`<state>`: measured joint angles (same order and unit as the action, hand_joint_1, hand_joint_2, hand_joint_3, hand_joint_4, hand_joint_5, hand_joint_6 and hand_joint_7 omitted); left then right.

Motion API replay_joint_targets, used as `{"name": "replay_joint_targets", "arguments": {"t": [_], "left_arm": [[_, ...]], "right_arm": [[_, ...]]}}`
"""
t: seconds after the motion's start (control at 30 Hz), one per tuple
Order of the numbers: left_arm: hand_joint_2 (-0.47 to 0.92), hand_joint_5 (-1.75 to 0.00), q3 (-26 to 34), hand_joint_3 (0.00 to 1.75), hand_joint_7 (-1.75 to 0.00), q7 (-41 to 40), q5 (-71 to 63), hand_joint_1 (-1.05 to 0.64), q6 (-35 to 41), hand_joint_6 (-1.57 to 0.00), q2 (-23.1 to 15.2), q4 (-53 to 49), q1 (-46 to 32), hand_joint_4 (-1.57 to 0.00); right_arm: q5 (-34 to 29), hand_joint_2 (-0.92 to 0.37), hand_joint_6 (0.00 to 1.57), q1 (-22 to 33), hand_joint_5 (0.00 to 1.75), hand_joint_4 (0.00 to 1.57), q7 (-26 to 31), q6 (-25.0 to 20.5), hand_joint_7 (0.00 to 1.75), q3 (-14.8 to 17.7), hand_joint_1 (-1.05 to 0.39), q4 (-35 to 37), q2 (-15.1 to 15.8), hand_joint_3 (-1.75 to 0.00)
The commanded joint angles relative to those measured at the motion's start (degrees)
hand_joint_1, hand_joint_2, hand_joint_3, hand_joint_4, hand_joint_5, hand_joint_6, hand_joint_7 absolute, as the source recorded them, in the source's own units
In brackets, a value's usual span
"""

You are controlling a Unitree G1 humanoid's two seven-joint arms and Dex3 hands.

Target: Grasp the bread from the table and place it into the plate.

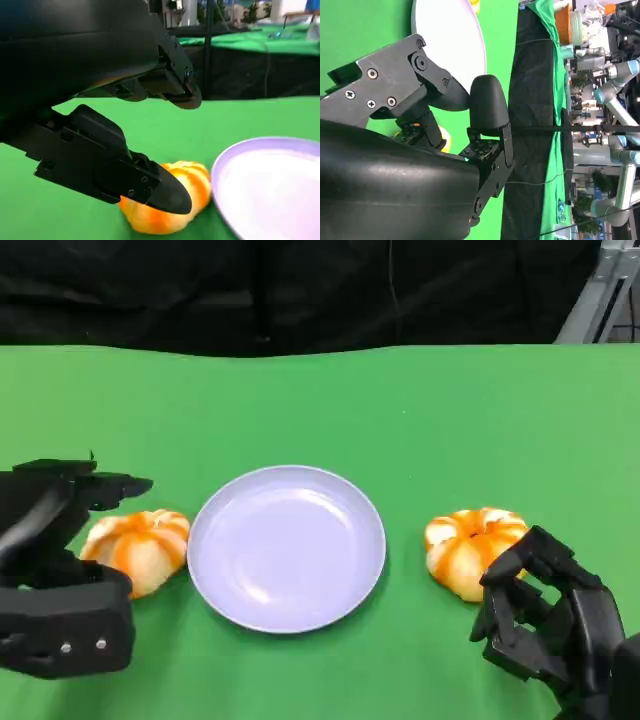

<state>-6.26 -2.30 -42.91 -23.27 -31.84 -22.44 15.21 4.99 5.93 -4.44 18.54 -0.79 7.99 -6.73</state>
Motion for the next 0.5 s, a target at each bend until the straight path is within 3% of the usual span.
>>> {"name": "replay_joint_targets", "arguments": {"t": [0.03, 0.5], "left_arm": [[0.90, -0.03, -4.4, 0.01, 0.00, -1.6, -1.3, -0.93, 0.4, -0.56, -0.4, -7.6, 4.1, -0.39], [0.92, 0.00, -13.2, 0.07, 0.00, -4.2, -1.2, -0.93, 1.0, -0.51, 3.2, -24.5, 12.3, -0.37]], "right_arm": [[-0.8, -0.60, 0.64, 0.2, 1.75, 0.83, 0.8, 0.2, 1.60, 0.1, -0.15, -0.6, 0.5, -1.14], [-0.9, -0.60, 0.62, -0.6, 1.75, 0.82, 0.6, 2.4, 1.62, 0.5, -0.15, 1.1, 0.5, -1.15]]}}
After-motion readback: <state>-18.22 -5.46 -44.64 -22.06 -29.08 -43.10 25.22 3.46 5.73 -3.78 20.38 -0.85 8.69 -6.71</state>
